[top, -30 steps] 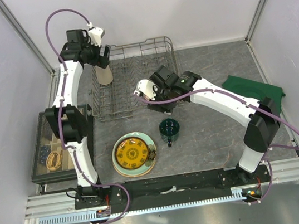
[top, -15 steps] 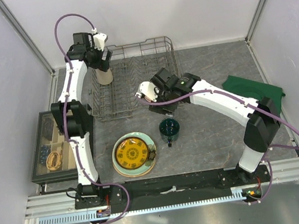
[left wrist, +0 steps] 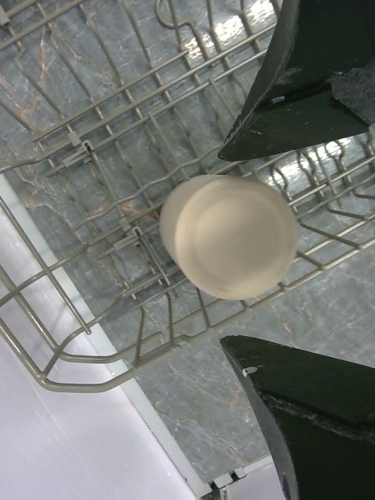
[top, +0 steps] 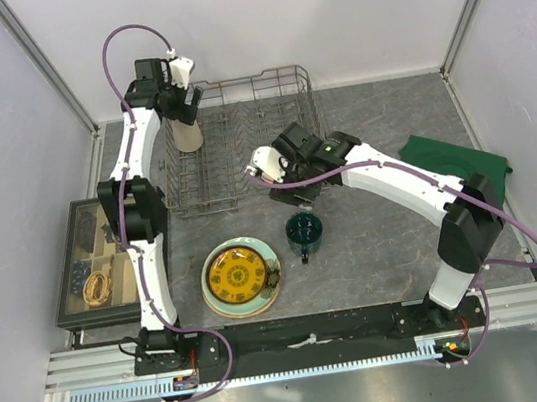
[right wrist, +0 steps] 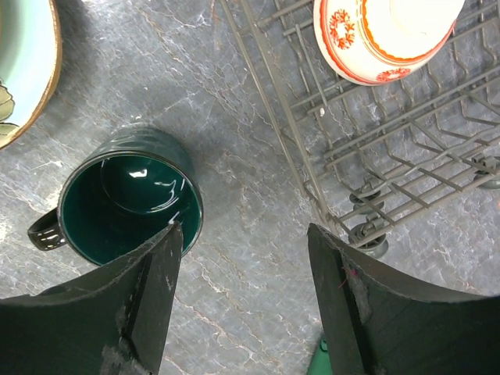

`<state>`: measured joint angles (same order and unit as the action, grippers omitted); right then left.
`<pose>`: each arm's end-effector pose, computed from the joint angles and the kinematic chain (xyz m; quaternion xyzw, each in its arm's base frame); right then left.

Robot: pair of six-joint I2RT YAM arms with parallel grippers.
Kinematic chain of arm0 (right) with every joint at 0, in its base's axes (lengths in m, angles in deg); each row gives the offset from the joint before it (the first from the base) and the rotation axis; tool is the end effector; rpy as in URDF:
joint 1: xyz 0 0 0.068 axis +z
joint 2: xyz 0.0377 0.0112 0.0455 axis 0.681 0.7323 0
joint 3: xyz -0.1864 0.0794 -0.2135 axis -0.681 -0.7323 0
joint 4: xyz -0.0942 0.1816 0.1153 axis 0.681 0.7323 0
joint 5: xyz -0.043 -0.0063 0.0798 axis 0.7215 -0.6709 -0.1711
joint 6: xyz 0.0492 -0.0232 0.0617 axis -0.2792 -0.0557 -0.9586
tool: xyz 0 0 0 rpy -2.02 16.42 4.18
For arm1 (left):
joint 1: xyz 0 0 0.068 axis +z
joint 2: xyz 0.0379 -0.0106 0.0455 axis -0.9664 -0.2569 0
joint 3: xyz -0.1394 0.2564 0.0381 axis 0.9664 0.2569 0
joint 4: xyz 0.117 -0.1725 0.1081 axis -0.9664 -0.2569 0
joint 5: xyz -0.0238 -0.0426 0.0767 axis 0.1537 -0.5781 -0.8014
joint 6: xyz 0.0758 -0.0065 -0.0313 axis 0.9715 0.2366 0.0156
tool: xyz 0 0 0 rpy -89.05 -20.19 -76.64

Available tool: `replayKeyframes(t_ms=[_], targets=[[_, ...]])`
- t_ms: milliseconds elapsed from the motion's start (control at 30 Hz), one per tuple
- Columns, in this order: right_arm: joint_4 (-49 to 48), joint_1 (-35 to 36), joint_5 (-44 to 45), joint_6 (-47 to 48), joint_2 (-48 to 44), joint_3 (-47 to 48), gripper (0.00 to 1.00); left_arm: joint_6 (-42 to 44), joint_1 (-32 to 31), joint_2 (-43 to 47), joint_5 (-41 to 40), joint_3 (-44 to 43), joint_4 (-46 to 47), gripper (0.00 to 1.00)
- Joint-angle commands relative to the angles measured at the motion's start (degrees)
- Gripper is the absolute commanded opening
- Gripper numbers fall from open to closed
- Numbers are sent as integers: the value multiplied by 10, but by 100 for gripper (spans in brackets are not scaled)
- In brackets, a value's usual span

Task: Unload the mixed dishes from the dish rack
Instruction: Pick up the cup from the dish rack.

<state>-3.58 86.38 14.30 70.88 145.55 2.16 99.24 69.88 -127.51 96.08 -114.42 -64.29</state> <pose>0.2572 0.2421 0.2941 -0.5386 0.8009 0.0349 0.2594 0.5459 -0.0597 0.2816 0.2690 0.8663 0.0152 0.4206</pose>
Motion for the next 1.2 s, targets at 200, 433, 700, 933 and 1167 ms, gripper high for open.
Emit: replayKeyframes(t_ms=[200,433,700,933,1167], targets=[[-11,-14,11,-9,-26,-9,73,14,-3,-24,3,-27,30,99],[-12,-17,7,-10,-28,-16,73,9,-3,-28,10,-26,33,96],[-15,-23,10,-10,-42,-28,74,1,-3,-33,14,-25,33,89],[-16,-27,8,-11,-49,-33,74,-4,-3,-28,17,-18,33,83],[-16,-30,7,-12,-53,-38,74,-12,-3,-12,23,-14,33,70]])
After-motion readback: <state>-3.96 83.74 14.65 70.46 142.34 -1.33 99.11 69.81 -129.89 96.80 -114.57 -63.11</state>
